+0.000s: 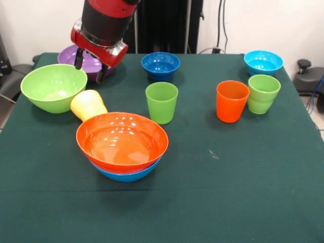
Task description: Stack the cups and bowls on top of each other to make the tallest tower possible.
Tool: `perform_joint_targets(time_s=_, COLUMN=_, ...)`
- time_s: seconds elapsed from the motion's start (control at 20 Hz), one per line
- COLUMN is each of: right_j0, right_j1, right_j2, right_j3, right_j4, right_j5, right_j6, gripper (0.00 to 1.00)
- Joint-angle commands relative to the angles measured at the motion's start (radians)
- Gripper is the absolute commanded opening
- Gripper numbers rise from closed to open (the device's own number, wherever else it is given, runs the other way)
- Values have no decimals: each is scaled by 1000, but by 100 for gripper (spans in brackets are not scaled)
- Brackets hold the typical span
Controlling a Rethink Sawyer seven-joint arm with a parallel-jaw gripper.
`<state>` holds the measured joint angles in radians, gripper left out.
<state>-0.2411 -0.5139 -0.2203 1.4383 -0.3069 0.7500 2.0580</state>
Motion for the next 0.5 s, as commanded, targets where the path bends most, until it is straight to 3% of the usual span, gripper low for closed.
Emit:
perform_joint_targets(time_s=0.05, right_j0=-27, right_j1=93, right_j2=160, right_j3=73, right_j4=-93, right_j5=-105, right_j6=-164, gripper=100)
perform_joint_targets(time_s=0.5, right_j0=-69, right_j1=215, right_j2=186, right_j3=-24, right_j4=-188, right_j5=-176, right_j6=-160, gripper=100)
